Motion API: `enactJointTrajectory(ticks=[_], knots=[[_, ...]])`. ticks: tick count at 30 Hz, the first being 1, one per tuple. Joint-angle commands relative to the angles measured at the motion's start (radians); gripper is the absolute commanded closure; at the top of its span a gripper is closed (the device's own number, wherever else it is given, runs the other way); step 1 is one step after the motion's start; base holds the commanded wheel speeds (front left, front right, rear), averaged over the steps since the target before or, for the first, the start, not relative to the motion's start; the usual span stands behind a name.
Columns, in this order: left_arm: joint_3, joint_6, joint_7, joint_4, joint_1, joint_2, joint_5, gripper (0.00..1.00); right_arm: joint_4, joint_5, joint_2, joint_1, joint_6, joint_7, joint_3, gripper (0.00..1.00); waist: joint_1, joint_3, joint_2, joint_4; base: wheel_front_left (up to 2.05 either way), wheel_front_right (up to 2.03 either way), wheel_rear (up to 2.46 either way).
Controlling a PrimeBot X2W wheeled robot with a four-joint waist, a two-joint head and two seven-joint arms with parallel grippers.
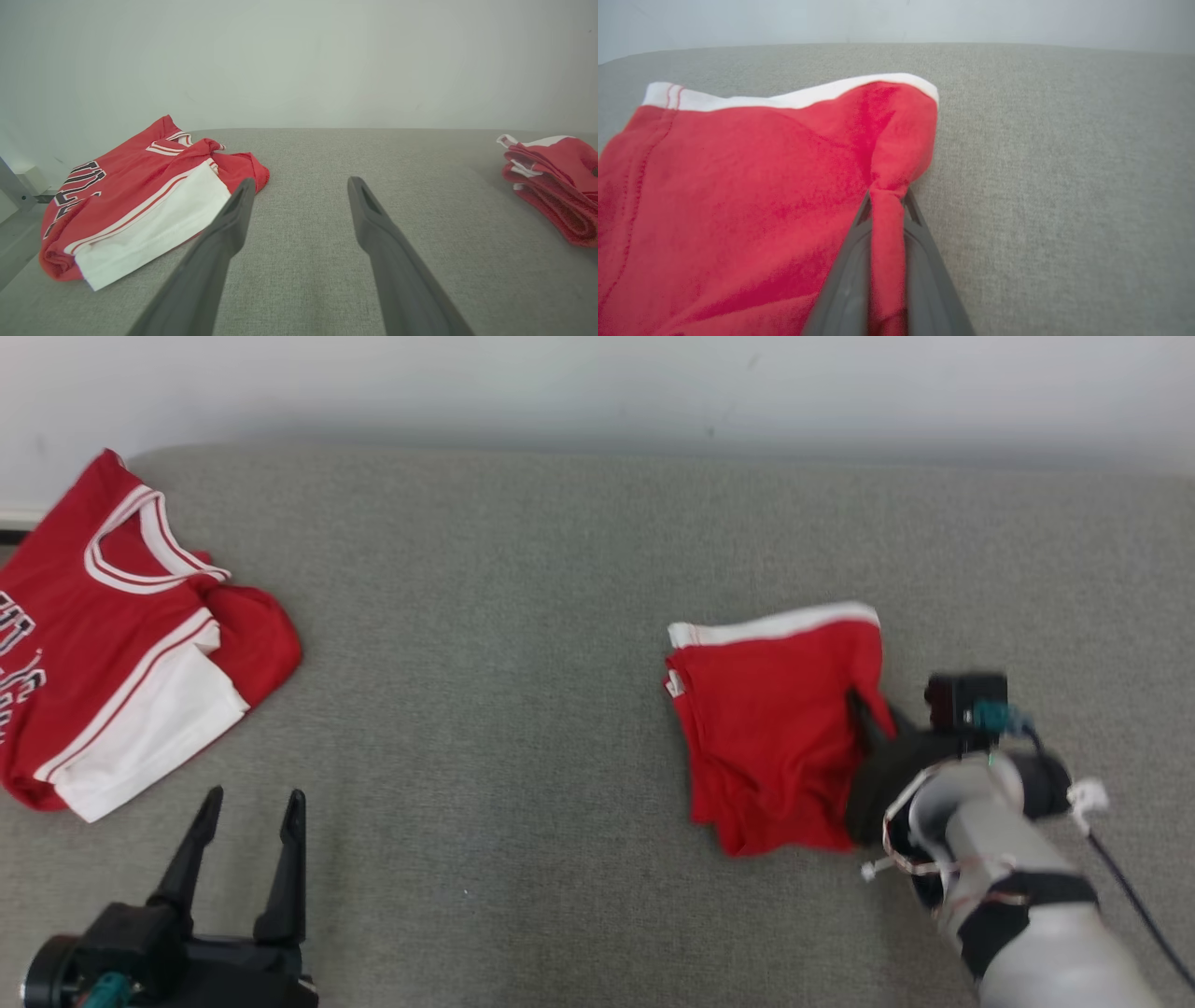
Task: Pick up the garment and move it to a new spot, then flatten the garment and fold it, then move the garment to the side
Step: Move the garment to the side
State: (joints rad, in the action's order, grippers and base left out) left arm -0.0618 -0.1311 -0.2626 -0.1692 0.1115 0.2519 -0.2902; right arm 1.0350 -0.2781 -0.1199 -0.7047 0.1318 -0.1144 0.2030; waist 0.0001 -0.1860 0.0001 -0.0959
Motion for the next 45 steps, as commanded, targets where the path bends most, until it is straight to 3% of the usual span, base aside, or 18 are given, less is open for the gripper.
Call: enactJointTrajectory(ticks=[1, 12, 25, 35, 45], knots=[[0.001, 0.001, -0.003, 0.009, 0.02, 0.009, -0.007, 0.0, -0.007, 0.009, -0.018, -0.029, -0.002, 0.006, 0.015, 1.0, -0.0001, -0.05, -0.0001, 0.028, 0.0, 0.0, 0.0], [-0.014, 0.001, -0.003, 0.087, 0.108, 0.087, -0.062, 0.0, -0.069, 0.0, -0.204, -0.255, -0.002, 0.079, 0.17, 1.0, -0.0001, -0.268, -0.0001, 0.146, 0.0, 0.0, 0.0], [0.001, 0.001, -0.003, 0.242, 0.164, 0.223, -0.092, 0.0, -0.223, -0.029, -0.432, -0.42, -0.002, 0.183, 0.212, 1.0, -0.0001, -0.464, -0.0001, 0.295, 0.0, 0.0, 0.0], [0.024, 0.001, -0.003, 0.4, 0.158, 0.281, -0.068, 0.0, -0.289, 0.005, -0.526, -0.48, -0.002, 0.237, 0.188, 1.0, -0.0001, -0.54, -0.0001, 0.331, 0.0, 0.0, 0.0], [0.06, 0.013, -0.002, 0.484, 0.092, 0.3, -0.051, 0.0, -0.328, 0.092, -0.558, -0.535, -0.002, 0.272, 0.156, 1.0, -0.0001, -0.557, -0.0001, 0.335, 0.0, 0.0, 0.0]])
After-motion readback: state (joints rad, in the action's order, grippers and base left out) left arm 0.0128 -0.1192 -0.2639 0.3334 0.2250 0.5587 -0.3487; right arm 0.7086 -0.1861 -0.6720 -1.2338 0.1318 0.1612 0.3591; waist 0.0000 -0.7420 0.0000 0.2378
